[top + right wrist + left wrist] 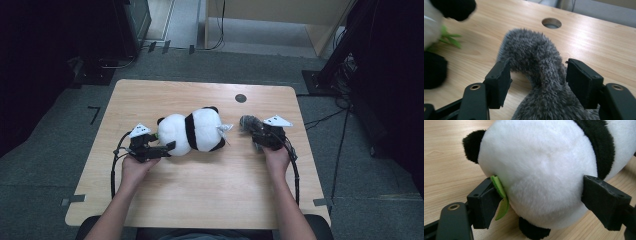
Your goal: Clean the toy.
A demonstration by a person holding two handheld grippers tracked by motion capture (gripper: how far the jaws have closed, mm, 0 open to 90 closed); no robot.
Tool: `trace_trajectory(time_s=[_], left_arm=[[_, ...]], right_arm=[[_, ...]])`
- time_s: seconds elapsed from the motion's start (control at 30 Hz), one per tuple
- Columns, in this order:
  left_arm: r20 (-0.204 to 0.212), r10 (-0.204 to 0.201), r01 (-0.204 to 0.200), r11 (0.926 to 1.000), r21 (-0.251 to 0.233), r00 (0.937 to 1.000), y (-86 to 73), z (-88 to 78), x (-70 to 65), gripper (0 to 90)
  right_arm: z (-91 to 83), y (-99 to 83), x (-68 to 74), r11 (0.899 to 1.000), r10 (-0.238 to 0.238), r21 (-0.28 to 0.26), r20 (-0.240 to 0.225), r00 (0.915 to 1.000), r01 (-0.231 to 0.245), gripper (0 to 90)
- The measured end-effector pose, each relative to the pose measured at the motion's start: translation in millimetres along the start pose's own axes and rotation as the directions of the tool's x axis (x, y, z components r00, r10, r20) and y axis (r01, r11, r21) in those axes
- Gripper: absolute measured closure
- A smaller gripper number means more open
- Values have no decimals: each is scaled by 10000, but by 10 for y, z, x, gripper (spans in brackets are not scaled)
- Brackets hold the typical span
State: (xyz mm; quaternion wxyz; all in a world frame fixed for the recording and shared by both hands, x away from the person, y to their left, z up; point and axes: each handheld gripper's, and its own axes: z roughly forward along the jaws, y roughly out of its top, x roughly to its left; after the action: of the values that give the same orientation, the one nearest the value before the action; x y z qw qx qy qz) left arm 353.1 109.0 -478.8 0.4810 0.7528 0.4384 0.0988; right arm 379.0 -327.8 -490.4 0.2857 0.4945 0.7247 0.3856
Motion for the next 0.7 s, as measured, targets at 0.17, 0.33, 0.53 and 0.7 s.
trace_trajectory(time_s=[0.17,0.33,0.53,0.7], left_arm=[[17,19,-19,10000,30,10000,-4,3,-1,170],[36,111,-111,9999,34,9999,-13,23,-1,168],[9,200,-200,9998,19,9998,-19,31,0,167],[-160,287,-284,9995,145,9995,-42,68,25,162]], right_arm=[[108,-38,13,9997,36,252,515,9987,-49,482],[154,-65,-63,9974,434,540,725,9964,-473,714],[58,124,-48,9959,616,642,259,9978,-631,773],[-120,442,13,9916,1219,519,-655,9904,-1186,776]])
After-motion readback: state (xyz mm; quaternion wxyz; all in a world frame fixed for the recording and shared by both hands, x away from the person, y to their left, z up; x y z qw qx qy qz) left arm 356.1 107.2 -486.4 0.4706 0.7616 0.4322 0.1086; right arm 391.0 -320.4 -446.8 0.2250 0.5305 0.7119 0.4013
